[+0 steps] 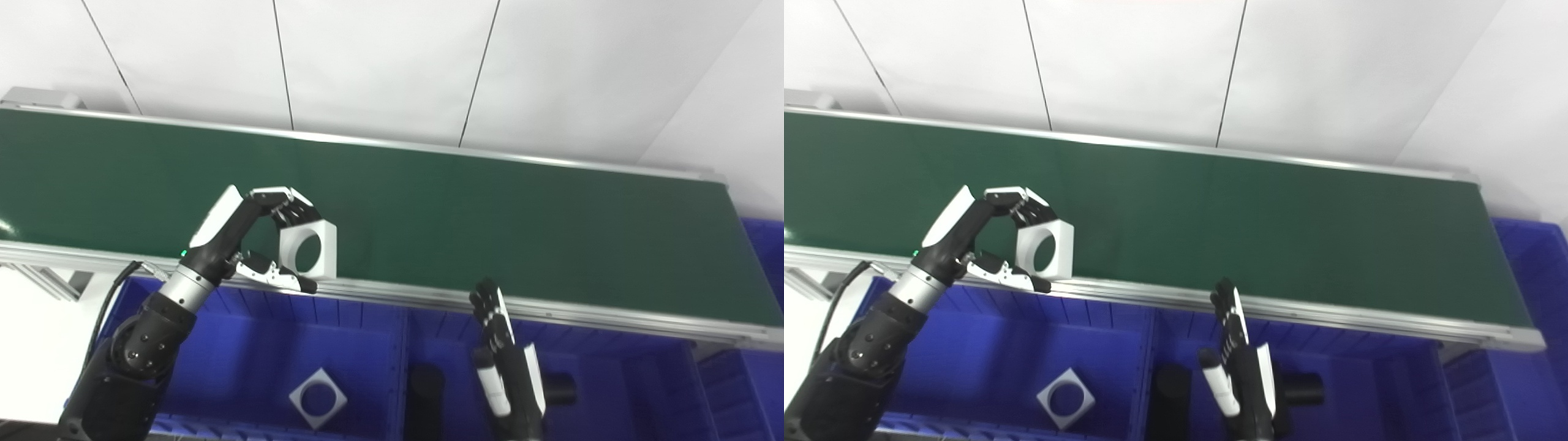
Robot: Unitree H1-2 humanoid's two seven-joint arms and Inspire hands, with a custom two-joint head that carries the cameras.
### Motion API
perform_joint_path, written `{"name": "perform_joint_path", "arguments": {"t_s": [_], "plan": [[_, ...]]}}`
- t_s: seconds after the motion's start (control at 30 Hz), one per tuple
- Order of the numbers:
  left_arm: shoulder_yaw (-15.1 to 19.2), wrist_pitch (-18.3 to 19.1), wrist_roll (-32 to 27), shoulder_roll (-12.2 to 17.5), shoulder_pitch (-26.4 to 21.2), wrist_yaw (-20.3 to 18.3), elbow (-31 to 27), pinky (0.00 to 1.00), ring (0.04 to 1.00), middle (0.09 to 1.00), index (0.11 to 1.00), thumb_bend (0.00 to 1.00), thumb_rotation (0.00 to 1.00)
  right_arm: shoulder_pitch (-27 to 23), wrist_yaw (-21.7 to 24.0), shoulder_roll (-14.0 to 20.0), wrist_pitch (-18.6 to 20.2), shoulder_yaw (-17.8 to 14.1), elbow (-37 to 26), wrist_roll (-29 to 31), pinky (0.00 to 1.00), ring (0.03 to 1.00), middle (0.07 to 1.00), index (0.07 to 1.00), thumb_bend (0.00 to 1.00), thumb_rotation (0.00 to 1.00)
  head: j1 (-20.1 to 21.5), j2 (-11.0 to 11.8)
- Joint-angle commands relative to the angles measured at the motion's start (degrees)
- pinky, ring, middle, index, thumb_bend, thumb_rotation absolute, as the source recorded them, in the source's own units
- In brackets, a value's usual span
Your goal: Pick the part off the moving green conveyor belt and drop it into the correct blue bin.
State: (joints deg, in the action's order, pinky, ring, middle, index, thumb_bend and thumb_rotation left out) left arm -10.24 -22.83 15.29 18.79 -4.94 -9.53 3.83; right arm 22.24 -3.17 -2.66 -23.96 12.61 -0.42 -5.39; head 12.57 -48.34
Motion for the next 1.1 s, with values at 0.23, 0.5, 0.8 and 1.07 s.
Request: {"name": "perform_joint_path", "arguments": {"t_s": [0.23, 0.5, 0.8, 1.07], "plan": [[-1.71, -0.13, 3.34, 0.18, 3.58, -1.05, -2.2, 0.33, 0.379, 0.486, 0.534, 0.49, 0.0, 0.29, 0.33, -0.29, -2.7, -0.19, -2.62, 0.16, 1.0, 0.977, 0.977, 0.994, 0.75, 0.9, -0.78, -0.36], [-3.91, 6.46, 5.52, 1.02, 5.28, -5.38, -3.7, 0.4, 0.408, 0.485, 0.523, 0.5, 0.0, 0.07, 0.15, 0.34, -2.89, -0.28, -2.96, 0.3, 0.98, 0.965, 0.979, 0.996, 0.73, 0.89, -1.6, -0.5], [-7.0, 16.06, 8.93, 2.81, 3.99, -12.12, -5.39, 0.48, 0.43, 0.484, 0.534, 0.5, 0.0, -0.11, 0.28, 0.5, -2.89, -0.29, -2.56, 0.24, 0.99, 0.967, 0.983, 1.0, 0.74, 0.9, -1.99, -0.26], [-10.05, 19.93, 15.17, 4.44, 2.57, -14.8, -6.43, 0.58, 0.62, 0.501, 0.495, 0.52, 0.0, -0.3, 0.45, 0.27, -2.75, -0.24, -2.4, -0.22, 0.99, 0.968, 0.983, 1.0, 0.74, 0.91, -1.91, -0.32]]}}
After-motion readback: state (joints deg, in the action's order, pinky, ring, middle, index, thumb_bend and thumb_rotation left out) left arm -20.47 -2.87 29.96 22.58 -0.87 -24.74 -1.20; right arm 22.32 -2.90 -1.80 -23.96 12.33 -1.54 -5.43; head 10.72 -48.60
